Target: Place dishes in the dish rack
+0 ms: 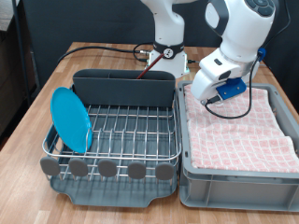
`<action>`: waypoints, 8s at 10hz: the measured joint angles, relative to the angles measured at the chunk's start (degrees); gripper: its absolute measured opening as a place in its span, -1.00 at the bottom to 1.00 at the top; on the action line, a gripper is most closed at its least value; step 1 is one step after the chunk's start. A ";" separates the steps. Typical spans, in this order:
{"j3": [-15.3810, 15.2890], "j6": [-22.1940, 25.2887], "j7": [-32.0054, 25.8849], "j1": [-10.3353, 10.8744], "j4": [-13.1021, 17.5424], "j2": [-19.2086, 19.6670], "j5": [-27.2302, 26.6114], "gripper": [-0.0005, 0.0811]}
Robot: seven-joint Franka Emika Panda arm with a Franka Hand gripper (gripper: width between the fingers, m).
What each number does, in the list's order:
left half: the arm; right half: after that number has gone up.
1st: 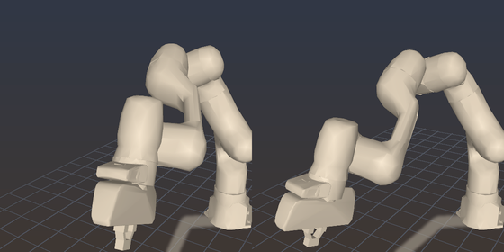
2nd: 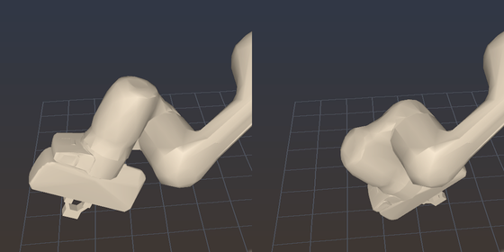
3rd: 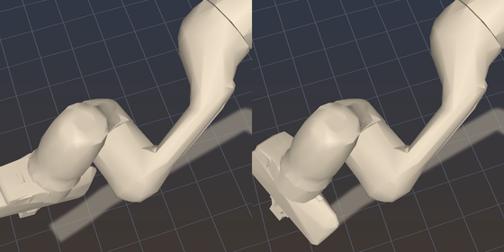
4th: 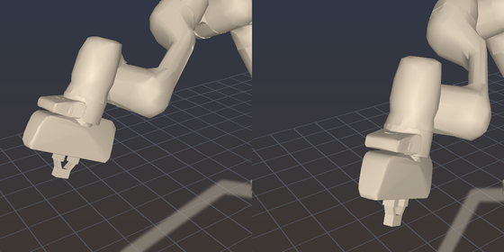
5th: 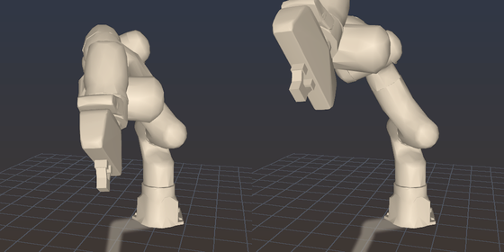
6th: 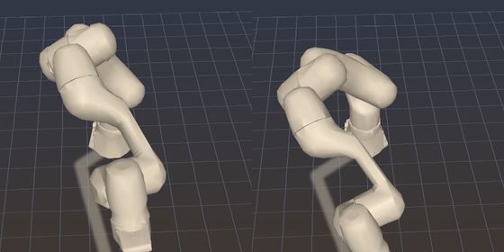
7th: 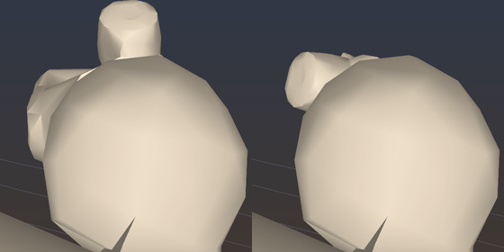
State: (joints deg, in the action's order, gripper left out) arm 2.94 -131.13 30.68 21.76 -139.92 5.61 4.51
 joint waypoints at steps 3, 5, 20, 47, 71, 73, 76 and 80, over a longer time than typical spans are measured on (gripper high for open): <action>0.06 -0.55 -0.01 0.00 -0.35 0.00 0.00 0.32; 0.06 -0.57 -0.01 0.00 -0.38 0.00 0.00 -0.12; 6.56 3.24 0.58 -3.41 10.83 -5.38 1.38 -0.81; 11.37 -2.00 9.77 -5.54 37.01 15.50 -0.77 -0.81; 7.28 -6.31 2.76 -13.02 48.32 30.60 -8.99 -0.81; 6.81 -6.40 2.49 -13.51 48.45 30.87 -9.08 -0.81; 6.66 -6.47 2.36 -13.75 49.10 31.49 -9.09 -0.14; 4.63 3.75 0.12 -15.82 53.35 32.12 -11.58 0.76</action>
State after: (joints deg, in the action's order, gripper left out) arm 7.58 -127.38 30.79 5.94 -86.57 37.73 -7.07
